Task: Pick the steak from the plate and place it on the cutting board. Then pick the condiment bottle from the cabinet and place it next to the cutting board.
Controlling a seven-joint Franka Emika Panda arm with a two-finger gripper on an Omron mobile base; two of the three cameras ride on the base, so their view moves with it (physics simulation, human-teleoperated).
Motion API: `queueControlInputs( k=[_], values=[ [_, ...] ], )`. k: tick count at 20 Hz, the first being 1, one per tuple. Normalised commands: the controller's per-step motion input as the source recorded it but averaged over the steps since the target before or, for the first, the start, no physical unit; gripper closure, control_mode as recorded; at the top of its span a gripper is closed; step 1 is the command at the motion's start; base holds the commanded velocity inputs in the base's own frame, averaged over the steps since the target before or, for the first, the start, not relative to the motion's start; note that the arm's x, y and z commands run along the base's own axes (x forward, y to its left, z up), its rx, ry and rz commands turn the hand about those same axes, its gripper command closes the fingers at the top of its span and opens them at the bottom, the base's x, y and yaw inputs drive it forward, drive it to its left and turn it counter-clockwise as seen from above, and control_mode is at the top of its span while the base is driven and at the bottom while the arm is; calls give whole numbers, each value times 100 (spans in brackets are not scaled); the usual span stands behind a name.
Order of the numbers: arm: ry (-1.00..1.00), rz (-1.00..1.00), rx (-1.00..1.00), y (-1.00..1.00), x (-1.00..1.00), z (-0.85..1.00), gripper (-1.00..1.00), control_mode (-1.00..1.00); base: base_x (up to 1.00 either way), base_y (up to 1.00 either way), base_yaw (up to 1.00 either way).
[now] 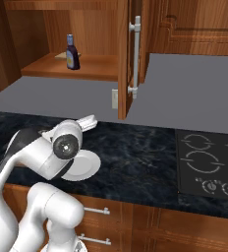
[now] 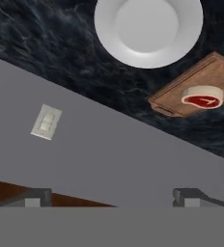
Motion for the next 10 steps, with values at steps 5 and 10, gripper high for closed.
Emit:
queueControlInputs(
  k=[5,10],
  values=[
    [-9,-17,13,11,-8,6,-100,-100,0,0,0],
    [-7,-17,12,12,-5,15,-100,-100,0,0,0]
  ],
)
